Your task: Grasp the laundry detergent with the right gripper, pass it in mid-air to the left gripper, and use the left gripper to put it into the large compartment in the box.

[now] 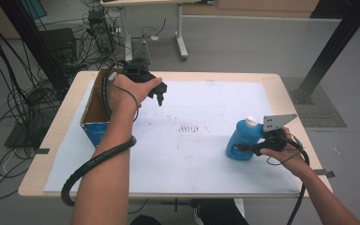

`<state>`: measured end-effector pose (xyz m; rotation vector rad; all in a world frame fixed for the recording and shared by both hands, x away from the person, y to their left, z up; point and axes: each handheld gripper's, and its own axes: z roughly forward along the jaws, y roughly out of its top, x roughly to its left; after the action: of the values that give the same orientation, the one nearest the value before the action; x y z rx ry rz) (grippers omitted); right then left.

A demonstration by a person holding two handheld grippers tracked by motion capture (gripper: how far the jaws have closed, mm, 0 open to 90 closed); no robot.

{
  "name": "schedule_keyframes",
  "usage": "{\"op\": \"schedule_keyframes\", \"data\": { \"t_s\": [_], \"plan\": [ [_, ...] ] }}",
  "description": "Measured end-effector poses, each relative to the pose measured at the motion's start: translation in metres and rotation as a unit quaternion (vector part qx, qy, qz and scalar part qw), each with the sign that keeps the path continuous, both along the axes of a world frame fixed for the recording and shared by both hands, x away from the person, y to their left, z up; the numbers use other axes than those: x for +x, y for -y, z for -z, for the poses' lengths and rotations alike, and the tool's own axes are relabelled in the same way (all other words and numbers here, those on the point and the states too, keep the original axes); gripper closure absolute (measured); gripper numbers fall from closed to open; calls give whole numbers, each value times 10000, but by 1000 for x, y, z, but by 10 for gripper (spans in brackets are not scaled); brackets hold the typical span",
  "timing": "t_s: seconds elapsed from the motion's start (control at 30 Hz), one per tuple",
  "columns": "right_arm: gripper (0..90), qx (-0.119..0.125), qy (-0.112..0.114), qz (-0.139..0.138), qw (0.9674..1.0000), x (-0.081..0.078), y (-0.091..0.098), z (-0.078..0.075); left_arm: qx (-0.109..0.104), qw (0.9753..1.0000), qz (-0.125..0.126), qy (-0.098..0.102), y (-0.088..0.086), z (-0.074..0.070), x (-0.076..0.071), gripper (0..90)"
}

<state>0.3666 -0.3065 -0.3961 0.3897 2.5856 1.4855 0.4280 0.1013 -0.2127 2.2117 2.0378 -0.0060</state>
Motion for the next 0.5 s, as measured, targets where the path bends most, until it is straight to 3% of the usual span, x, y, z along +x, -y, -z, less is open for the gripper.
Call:
{"op": "schedule_keyframes", "data": {
  "t_s": [0.5],
  "plan": [
    [414,-8,-16,-14,10000,1,0,0,21,10000,14,-3,0,-1,0,63]
  ]
}}
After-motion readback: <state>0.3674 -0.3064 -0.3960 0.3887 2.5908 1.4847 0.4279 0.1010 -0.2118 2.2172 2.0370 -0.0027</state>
